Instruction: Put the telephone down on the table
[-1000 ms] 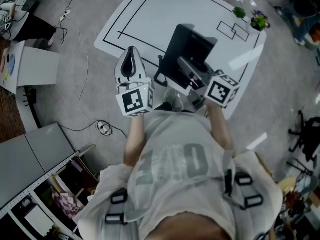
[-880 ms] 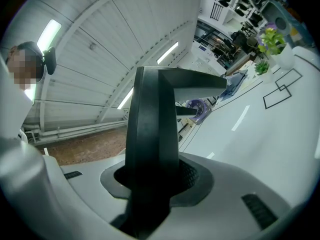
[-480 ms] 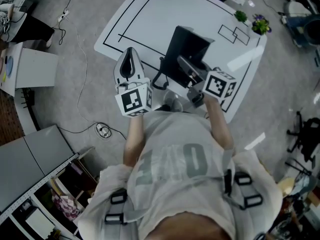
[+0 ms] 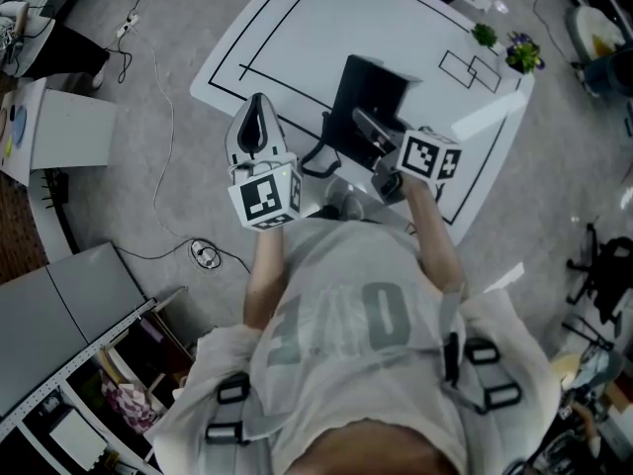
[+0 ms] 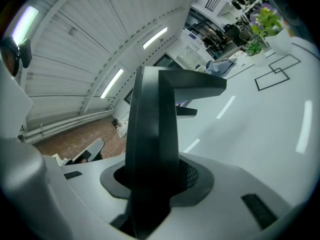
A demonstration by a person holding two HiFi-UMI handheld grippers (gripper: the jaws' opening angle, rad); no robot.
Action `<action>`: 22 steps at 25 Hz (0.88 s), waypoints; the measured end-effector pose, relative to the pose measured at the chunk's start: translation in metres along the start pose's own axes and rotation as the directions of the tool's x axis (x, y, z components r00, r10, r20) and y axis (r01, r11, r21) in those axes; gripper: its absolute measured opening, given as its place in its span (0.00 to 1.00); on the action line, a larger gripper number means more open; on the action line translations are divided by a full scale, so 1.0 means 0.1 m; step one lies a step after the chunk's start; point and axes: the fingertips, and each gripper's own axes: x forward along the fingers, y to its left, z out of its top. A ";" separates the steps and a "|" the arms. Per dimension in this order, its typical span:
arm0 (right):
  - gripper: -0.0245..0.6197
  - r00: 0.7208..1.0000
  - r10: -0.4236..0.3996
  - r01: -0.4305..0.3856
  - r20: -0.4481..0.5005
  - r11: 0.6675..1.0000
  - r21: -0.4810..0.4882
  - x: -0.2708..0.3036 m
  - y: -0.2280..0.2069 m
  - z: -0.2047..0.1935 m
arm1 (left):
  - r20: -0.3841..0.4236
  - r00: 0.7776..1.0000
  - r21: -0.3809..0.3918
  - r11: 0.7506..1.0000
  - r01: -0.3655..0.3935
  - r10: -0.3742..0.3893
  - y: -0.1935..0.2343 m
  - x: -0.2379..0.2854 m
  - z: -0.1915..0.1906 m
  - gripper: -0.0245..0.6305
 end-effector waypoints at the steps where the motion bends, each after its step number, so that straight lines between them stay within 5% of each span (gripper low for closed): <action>1: 0.27 1.000 -0.007 0.007 -0.004 1.000 0.004 0.02 -0.02 -0.01 | 0.000 1.000 -0.001 1.000 -0.003 0.003 0.02 0.00 0.00 0.05; 22: 0.27 0.996 -0.080 0.082 -0.041 0.995 0.055 0.05 -0.38 -0.10 | -0.006 0.999 0.006 0.999 -0.033 0.033 0.09 0.07 -0.05 0.05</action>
